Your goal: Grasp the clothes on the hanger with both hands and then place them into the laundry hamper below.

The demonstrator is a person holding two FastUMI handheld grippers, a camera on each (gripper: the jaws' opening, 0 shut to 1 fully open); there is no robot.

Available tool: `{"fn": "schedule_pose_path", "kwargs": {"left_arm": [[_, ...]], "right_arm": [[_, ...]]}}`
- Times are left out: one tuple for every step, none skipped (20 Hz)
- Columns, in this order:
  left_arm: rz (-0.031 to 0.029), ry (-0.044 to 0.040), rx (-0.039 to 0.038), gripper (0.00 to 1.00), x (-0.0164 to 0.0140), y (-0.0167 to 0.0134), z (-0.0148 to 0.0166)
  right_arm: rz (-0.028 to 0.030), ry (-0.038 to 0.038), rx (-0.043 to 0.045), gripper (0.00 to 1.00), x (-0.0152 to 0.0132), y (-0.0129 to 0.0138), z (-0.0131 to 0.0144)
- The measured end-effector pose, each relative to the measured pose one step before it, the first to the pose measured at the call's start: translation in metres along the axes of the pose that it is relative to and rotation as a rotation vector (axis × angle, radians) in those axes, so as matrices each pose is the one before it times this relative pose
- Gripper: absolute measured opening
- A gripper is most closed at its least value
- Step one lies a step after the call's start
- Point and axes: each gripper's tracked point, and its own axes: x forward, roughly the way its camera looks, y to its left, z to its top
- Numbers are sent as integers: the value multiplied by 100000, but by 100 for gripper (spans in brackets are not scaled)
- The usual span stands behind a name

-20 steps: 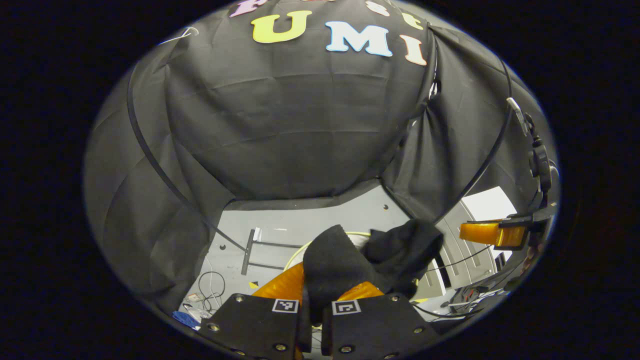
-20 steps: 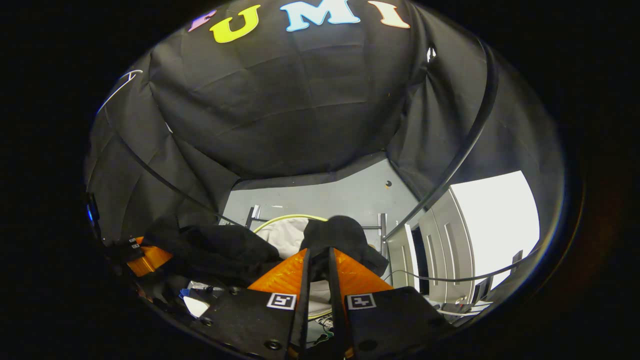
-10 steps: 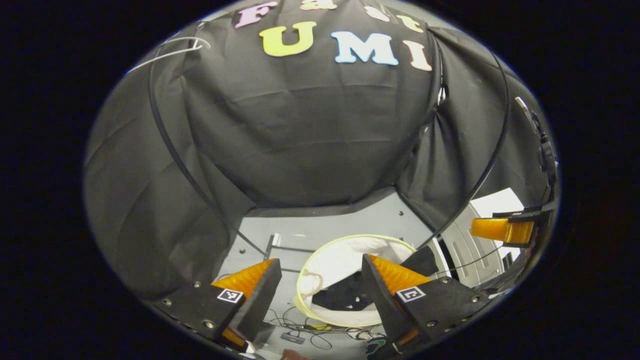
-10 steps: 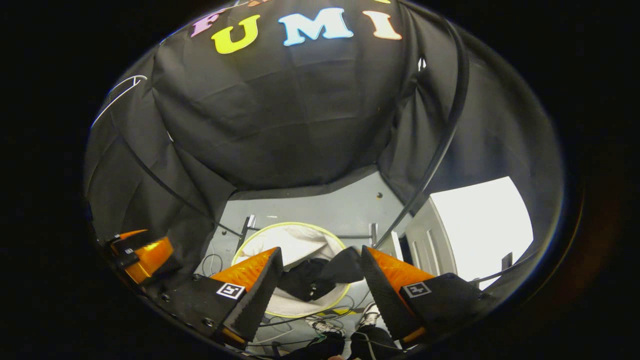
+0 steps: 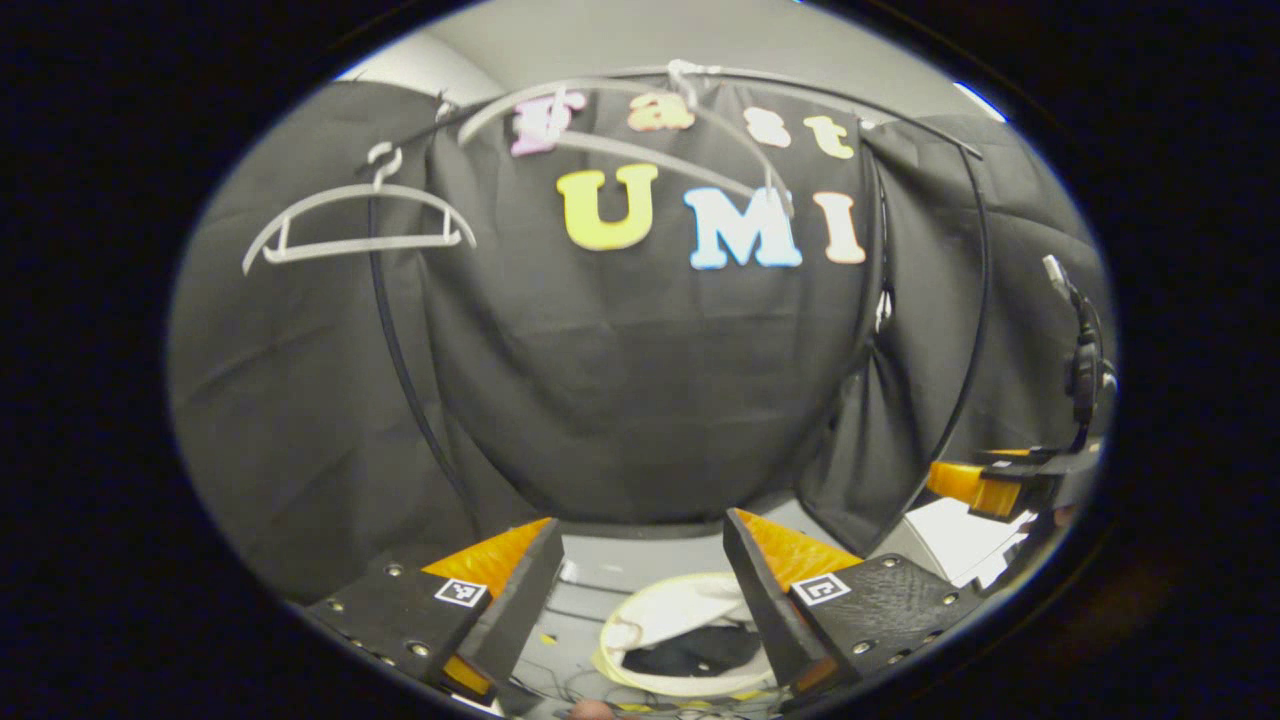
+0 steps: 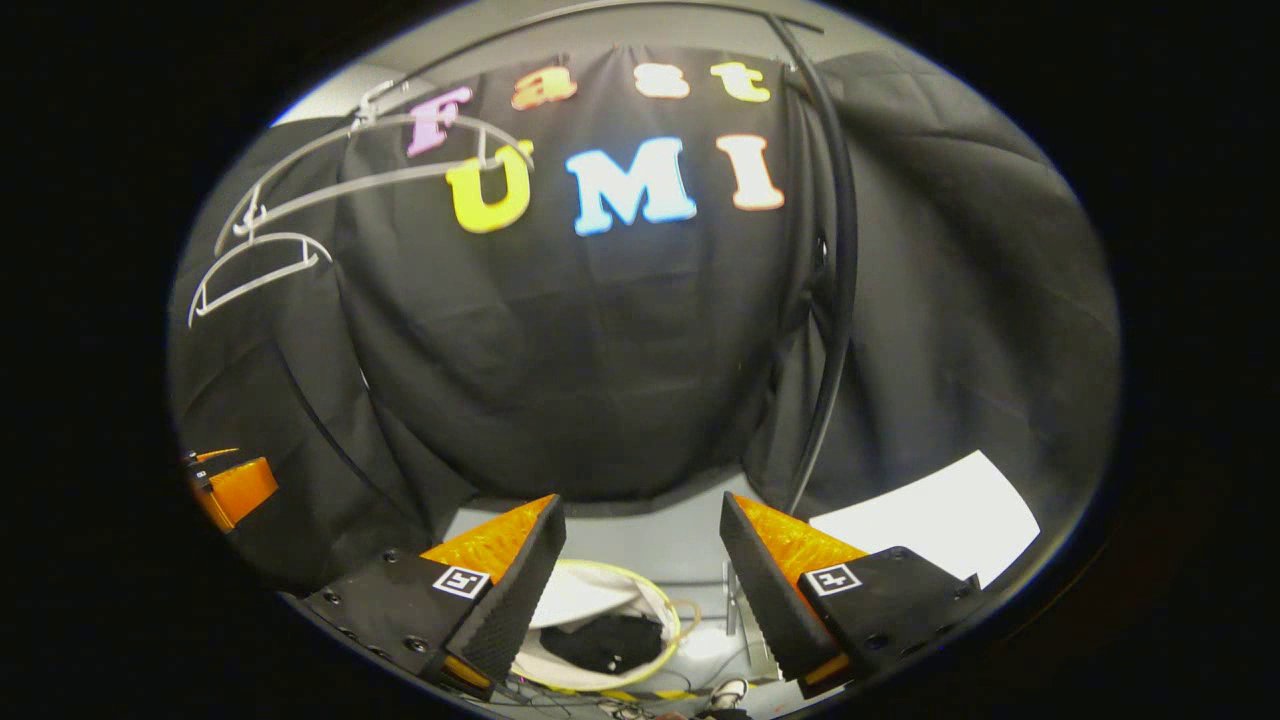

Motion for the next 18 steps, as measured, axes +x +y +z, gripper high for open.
{"fn": "schedule_pose_path", "kwargs": {"left_arm": [[-19,-4375,-863,94,-677,-54,2360],[-869,-4032,-1741,94,-712,-279,2240],[-1043,-3742,-1373,94,-990,-220,2431],[-1246,-3815,-632,94,-539,-330,2099],[-886,-3915,321,94,-674,-108,2553],[-551,-4018,677,94,-393,336,2499],[-925,-3827,177,94,-293,-18,2009],[-770,-3165,-406,94,-64,23,1890],[-1106,-2960,-1139,94,-164,-429,1410],[-1338,-2243,-1618,94,-54,-485,1455],[-481,-2196,-1572,94,-648,-204,708],[-321,-1616,-1110,94,-555,-160,1168],[-20,-1746,-520,94,-334,-217,1147],[3,-1498,1,94,-157,31,991],[250,-1685,-36,94,101,445,878],[194,-1808,-565,94,41,518,994],[-145,-2136,-1482,94,-175,322,906],[-930,-2079,-2269,94,-219,95,914]], "right_arm": [[735,-6518,-1058,99,-1183,255,2259],[882,-5393,-1229,98,-808,210,2095],[867,-4277,-677,98,-425,142,1433],[779,-3096,278,98,-384,127,1387],[865,-2605,1136,98,-362,122,1099],[800,-2383,1367,93,-296,100,986],[355,-1542,1129,98,-20,52,689],[266,-1539,311,93,-187,-4,551],[-70,-1633,-386,93,-279,-156,715],[-604,-1932,-392,93,-346,-227,1068],[-216,-2771,-860,93,-300,-164,942],[-1144,-2447,-836,93,-124,-378,1048],[-1236,-2665,-832,92,-133,-418,962],[-544,-1600,-821,93,-171,-160,814],[-362,-1077,-375,93,-67,19,608],[-348,-592,-441,92,-229,-114,436],[-665,-701,68,92,-328,-152,484],[-637,-1021,89,96,-383,-162,508]]}}
